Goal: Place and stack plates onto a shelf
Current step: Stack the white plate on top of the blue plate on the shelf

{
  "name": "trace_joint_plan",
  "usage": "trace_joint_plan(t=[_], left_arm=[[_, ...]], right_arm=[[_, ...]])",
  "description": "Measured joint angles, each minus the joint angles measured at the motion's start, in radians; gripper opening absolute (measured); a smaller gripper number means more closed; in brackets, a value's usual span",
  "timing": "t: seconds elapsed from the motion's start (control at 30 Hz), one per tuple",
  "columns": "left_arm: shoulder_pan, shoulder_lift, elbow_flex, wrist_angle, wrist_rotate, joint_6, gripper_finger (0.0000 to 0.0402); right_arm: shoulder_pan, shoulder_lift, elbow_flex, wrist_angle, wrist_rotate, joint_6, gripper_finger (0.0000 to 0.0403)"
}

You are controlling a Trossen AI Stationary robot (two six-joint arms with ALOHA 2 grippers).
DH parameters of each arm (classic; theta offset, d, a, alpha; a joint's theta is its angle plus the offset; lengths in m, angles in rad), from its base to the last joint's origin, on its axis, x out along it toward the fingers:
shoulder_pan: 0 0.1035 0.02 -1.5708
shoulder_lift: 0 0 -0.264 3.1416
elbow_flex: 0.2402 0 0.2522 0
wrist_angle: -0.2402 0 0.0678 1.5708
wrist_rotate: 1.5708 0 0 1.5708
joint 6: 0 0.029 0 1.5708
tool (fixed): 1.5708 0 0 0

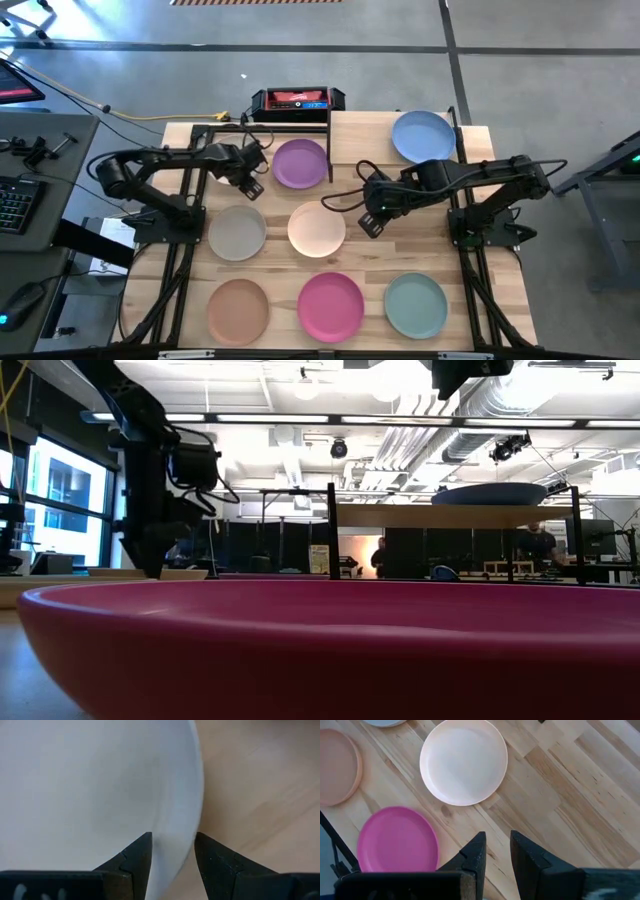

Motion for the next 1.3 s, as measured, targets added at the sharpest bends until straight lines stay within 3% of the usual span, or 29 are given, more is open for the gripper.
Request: trace_joint_plan(t=[0.27,0.77,1.3], left_arm=[[-0.001,0.048,0.003,0.016,-0.01,0.0,0.0128],[-0.038,0.045,0.003,0.004,-0.075,0.058,0.001],[-0.205,-0.153,0.01,-0.103,-0.075,0.075,0.0]], right_arm=[[0.0,0.0,0.0,0.0,-0.001,0.0,0.0067],[0.0,0.0,0.0,0.0,-0.001,0.0,0.0067],[-0.004,0.0,0.0,0.005,0.043,0.03,0.0067]])
